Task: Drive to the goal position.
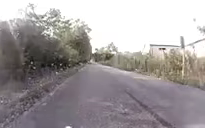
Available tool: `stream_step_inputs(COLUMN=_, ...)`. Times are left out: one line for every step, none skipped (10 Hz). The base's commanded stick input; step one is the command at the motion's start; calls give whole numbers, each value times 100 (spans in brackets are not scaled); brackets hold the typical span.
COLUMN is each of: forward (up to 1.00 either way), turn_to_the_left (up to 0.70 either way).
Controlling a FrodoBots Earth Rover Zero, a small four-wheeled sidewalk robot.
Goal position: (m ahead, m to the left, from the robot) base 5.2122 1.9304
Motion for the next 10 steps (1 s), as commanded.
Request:
stream_step_inputs(forward=70, turn_to_the_left=-35)
stream_step_inputs(forward=70, turn_to_the_left=-26)
stream_step_inputs(forward=70, turn_to_the_left=0)
stream_step_inputs(forward=70, turn_to_the_left=0)
stream_step_inputs(forward=70, turn_to_the_left=0)
stream_step_inputs(forward=70, turn_to_the_left=0)
stream_step_inputs(forward=70, turn_to_the_left=0)
stream_step_inputs(forward=70, turn_to_the_left=0)
stream_step_inputs(forward=70, turn_to_the_left=0)
stream_step_inputs(forward=70, turn_to_the_left=0)
